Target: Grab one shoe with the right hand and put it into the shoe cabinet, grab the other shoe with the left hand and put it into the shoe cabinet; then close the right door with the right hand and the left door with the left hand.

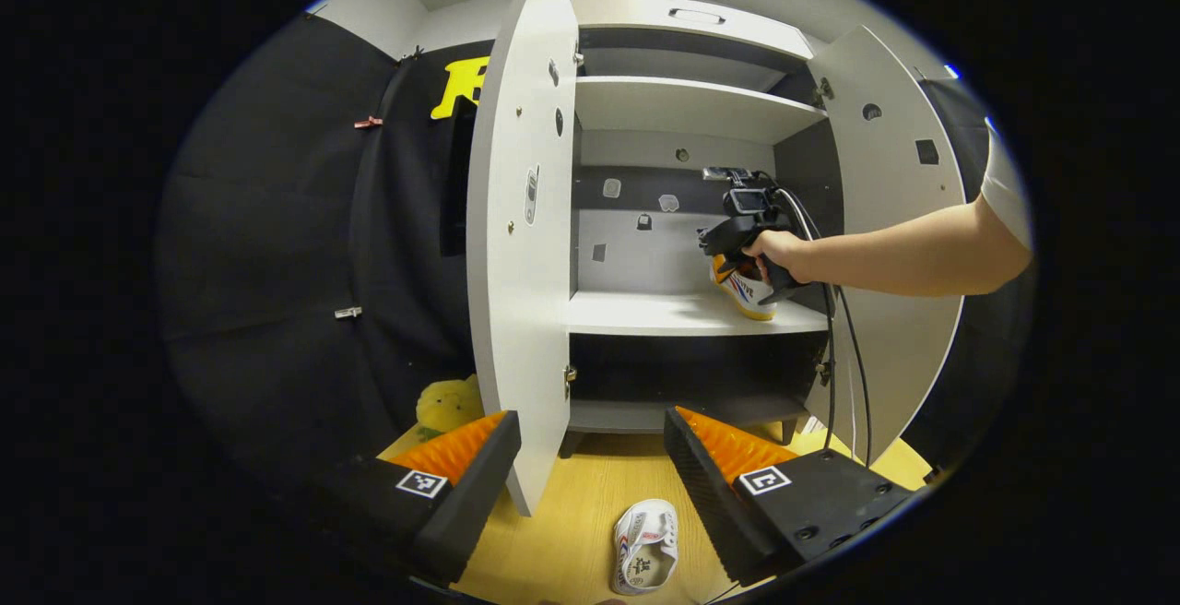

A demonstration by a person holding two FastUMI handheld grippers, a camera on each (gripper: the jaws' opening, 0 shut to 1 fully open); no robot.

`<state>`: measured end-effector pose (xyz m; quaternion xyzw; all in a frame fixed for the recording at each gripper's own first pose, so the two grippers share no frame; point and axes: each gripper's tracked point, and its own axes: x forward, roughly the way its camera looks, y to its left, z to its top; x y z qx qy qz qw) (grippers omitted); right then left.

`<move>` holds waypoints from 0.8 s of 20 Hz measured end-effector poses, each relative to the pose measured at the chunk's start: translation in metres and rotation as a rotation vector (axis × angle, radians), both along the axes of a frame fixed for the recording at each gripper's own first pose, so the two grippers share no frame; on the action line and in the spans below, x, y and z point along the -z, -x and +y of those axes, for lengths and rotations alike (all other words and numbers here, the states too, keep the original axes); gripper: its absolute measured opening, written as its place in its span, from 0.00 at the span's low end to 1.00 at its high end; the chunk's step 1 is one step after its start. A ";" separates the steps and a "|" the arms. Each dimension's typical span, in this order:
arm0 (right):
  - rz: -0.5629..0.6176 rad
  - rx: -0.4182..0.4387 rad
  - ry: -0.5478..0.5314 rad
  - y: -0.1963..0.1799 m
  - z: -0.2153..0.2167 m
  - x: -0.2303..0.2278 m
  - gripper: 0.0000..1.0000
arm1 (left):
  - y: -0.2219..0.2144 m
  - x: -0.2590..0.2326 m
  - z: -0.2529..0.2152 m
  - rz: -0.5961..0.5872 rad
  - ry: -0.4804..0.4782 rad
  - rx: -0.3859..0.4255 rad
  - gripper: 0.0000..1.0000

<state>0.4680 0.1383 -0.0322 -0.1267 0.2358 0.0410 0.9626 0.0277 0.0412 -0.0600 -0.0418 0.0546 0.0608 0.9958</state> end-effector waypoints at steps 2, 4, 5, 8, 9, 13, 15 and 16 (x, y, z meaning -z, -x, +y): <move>0.038 0.009 -0.008 -0.004 0.001 0.010 0.05 | 0.002 -0.002 -0.001 -0.003 -0.005 -0.004 0.99; 0.068 0.054 -0.023 -0.003 -0.002 0.017 0.09 | 0.006 -0.004 0.001 -0.008 -0.008 -0.012 0.99; 0.082 0.062 -0.038 -0.001 -0.002 0.018 0.14 | 0.009 -0.004 0.001 -0.009 -0.009 -0.018 0.99; 0.049 0.082 -0.052 0.007 -0.004 0.006 0.34 | 0.015 -0.005 0.003 -0.013 -0.005 -0.023 0.99; 0.043 0.072 -0.077 0.015 0.000 -0.002 0.39 | 0.017 -0.004 0.003 -0.013 -0.001 -0.022 0.98; -0.017 0.025 -0.142 0.055 0.012 -0.029 0.89 | 0.024 -0.001 0.002 -0.015 0.004 -0.001 0.98; -0.065 -0.001 -0.155 0.080 0.014 -0.046 0.92 | 0.028 0.000 0.001 -0.021 0.003 0.016 0.99; -0.092 -0.012 -0.169 0.095 0.016 -0.057 0.95 | 0.029 0.001 0.001 -0.023 0.004 0.027 0.98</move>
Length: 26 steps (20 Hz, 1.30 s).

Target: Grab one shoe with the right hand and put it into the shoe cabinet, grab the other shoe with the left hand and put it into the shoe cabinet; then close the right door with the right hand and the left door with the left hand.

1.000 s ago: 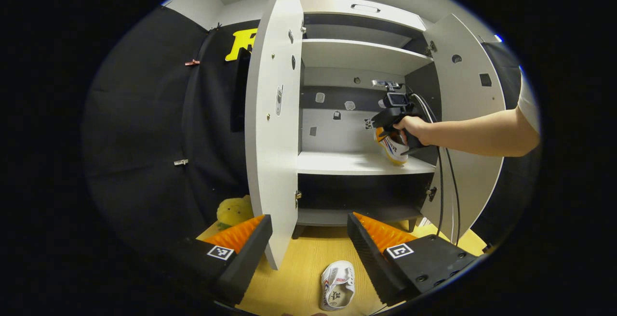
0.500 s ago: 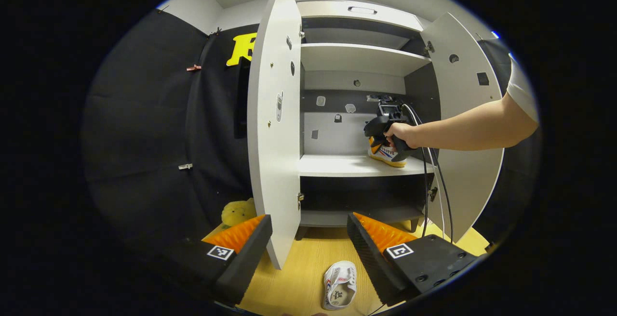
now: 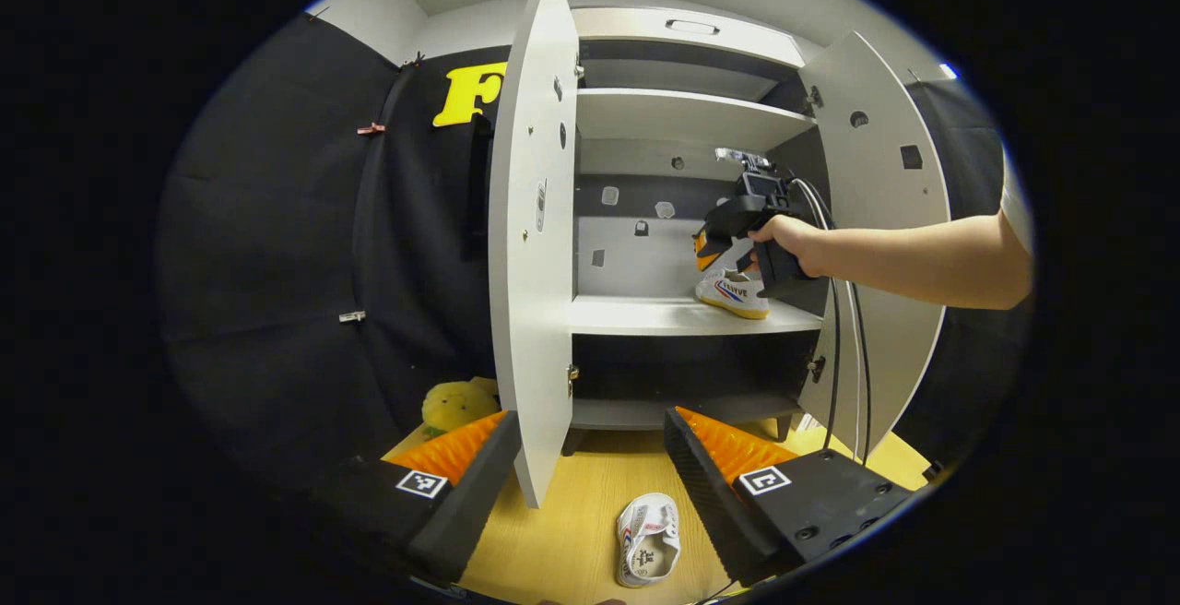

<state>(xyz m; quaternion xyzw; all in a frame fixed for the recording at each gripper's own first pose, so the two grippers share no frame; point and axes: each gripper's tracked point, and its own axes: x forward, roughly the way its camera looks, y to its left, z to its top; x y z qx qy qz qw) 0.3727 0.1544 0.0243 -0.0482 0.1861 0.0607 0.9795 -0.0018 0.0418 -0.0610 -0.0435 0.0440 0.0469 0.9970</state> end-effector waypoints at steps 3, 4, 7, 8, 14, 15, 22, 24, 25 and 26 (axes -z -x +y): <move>-0.081 -0.011 -0.043 0.039 0.000 -0.026 0.98 | 0.001 0.006 0.001 -0.002 -0.001 0.032 0.98; -0.111 -0.010 -0.057 0.053 -0.001 -0.034 0.98 | 0.001 0.009 0.002 -0.001 -0.002 0.045 0.98; -0.185 -0.009 -0.061 0.096 -0.012 -0.042 0.98 | 0.000 0.021 0.004 0.012 -0.006 0.085 0.98; -0.213 -0.009 -0.064 0.109 -0.015 -0.043 0.98 | 0.000 0.025 0.005 0.019 -0.011 0.099 0.98; -0.344 0.021 -0.065 0.204 -0.047 -0.019 0.98 | 0.001 0.067 0.001 0.082 -0.024 0.188 0.99; -0.351 0.038 -0.046 0.218 -0.058 -0.010 0.98 | 0.002 0.078 -0.001 0.105 -0.012 0.202 0.99; -0.208 0.159 -0.051 0.312 -0.109 0.086 0.98 | 0.001 0.162 -0.013 0.282 0.037 0.251 0.99; -0.159 0.179 -0.031 0.331 -0.125 0.105 0.98 | -0.002 0.185 -0.019 0.332 0.083 0.260 0.99; -0.142 0.192 -0.026 0.342 -0.132 0.111 0.98 | -0.005 0.199 -0.022 0.361 0.106 0.262 0.98; -0.129 0.201 -0.027 0.351 -0.138 0.117 0.98 | -0.009 0.212 -0.024 0.392 0.124 0.261 0.96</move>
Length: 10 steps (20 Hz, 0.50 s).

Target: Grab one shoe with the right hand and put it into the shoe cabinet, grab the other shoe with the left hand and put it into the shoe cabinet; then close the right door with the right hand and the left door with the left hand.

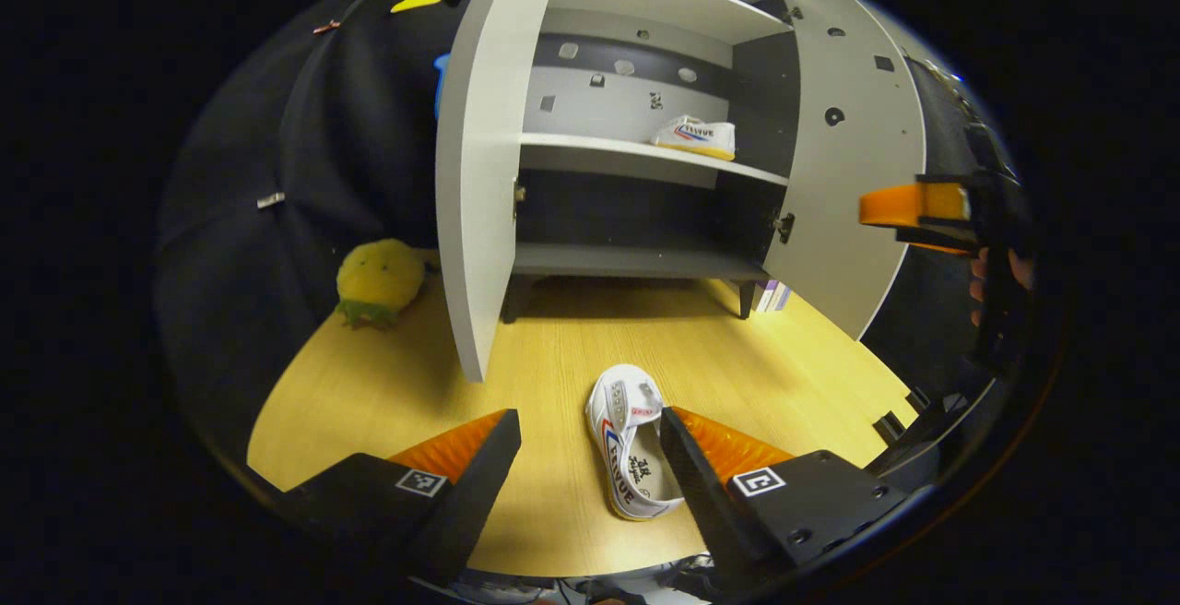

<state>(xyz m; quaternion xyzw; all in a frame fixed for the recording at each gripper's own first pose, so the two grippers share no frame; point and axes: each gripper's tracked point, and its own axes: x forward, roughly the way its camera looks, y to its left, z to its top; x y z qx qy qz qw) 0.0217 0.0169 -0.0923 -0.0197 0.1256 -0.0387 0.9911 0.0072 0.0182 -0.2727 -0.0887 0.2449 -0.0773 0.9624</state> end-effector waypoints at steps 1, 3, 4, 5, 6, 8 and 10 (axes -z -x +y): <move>0.013 0.014 -0.005 0.009 -0.007 0.005 0.98 | -0.005 0.014 -0.002 0.030 0.011 -0.001 0.96; 0.041 0.035 -0.013 0.027 -0.019 0.016 0.98 | -0.014 0.037 -0.009 0.079 0.015 0.013 0.96; 0.055 0.040 -0.018 0.033 -0.023 0.020 0.98 | -0.018 0.045 -0.011 0.096 0.004 0.024 0.96; 0.071 0.042 -0.019 0.039 -0.026 0.026 0.98 | -0.021 0.055 -0.014 0.111 -0.006 0.033 0.96; 0.086 0.038 -0.015 0.044 -0.028 0.031 0.98 | -0.025 0.062 -0.016 0.126 -0.010 0.041 0.96; 0.116 0.024 0.002 0.050 -0.031 0.039 0.98 | -0.034 0.076 -0.024 0.151 -0.013 0.063 0.96; 0.131 0.000 0.018 0.053 -0.031 0.042 0.98 | -0.044 0.091 -0.031 0.170 -0.046 0.083 0.95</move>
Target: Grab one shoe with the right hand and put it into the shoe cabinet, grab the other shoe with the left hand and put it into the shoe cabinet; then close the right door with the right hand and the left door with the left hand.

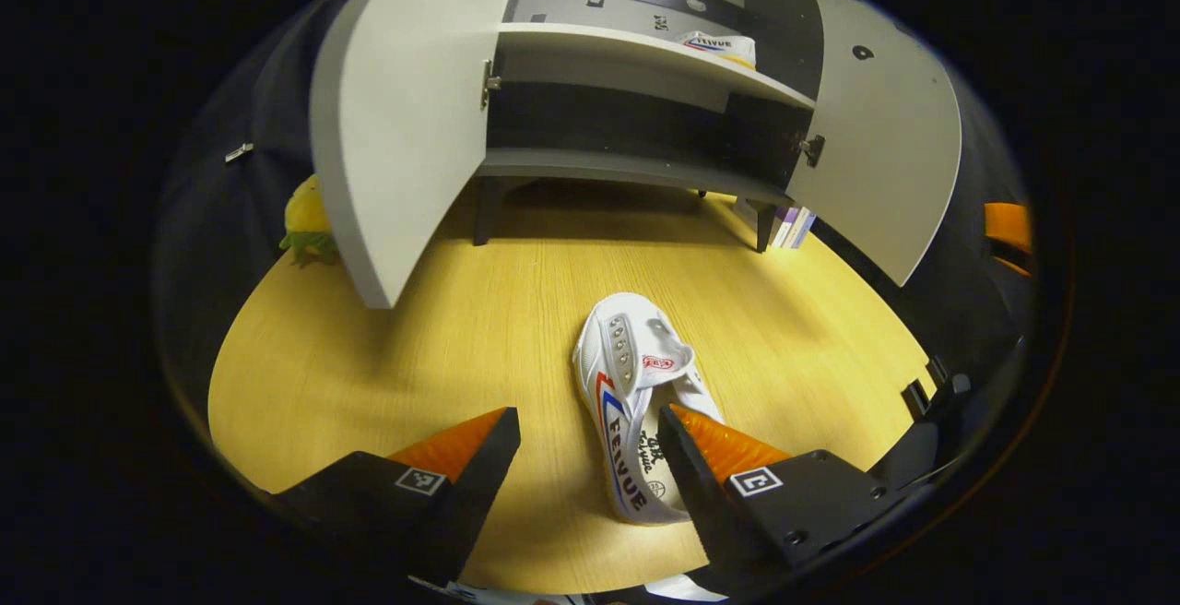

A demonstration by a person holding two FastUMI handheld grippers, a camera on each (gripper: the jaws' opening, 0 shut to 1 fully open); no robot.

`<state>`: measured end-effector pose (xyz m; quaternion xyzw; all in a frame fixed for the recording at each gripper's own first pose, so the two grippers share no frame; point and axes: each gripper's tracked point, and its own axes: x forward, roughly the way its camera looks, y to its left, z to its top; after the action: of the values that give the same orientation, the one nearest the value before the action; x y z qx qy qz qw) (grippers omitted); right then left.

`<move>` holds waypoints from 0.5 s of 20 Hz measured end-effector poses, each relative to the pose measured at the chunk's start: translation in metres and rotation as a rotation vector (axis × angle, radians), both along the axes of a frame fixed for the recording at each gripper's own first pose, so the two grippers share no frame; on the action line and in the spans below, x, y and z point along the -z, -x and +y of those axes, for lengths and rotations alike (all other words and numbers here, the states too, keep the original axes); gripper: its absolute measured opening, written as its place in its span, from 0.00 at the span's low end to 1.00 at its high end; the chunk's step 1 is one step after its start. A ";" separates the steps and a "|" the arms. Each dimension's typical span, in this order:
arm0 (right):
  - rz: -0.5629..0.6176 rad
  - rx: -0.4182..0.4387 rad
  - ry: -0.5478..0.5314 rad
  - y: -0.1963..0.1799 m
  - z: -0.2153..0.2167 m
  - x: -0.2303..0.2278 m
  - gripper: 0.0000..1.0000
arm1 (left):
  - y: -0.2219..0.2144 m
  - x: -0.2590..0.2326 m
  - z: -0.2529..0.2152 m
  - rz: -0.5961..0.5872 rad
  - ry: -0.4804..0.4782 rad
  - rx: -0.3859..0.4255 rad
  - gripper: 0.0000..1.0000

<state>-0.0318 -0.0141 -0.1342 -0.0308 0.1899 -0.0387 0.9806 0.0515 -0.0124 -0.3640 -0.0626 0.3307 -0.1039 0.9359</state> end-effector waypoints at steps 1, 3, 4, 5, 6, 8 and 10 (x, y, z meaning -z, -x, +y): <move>0.006 -0.011 0.004 0.001 0.001 0.001 0.98 | -0.004 0.006 -0.003 0.007 -0.017 0.008 0.95; 0.015 -0.037 0.015 0.002 0.002 0.002 0.98 | -0.017 0.018 -0.008 0.012 -0.057 0.013 0.95; 0.019 -0.049 0.019 0.001 0.002 0.002 0.98 | -0.025 0.022 -0.010 0.014 -0.080 0.012 0.95; 0.023 -0.060 0.024 0.000 0.002 0.002 0.98 | -0.032 0.027 -0.011 0.011 -0.102 0.006 0.95; 0.025 -0.068 0.027 -0.001 0.001 0.002 0.98 | -0.040 0.029 -0.009 0.006 -0.127 -0.002 0.95; 0.029 -0.085 0.029 -0.004 0.000 0.002 0.98 | -0.053 0.031 -0.007 -0.004 -0.163 -0.017 0.88; 0.034 -0.098 0.029 -0.007 -0.002 0.002 0.98 | -0.059 0.033 -0.013 -0.003 -0.154 -0.023 0.74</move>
<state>-0.0249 -0.0158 -0.1358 -0.0548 0.2040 0.0070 0.9774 0.1102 -0.0251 -0.3974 0.0059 0.3357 -0.0676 0.9395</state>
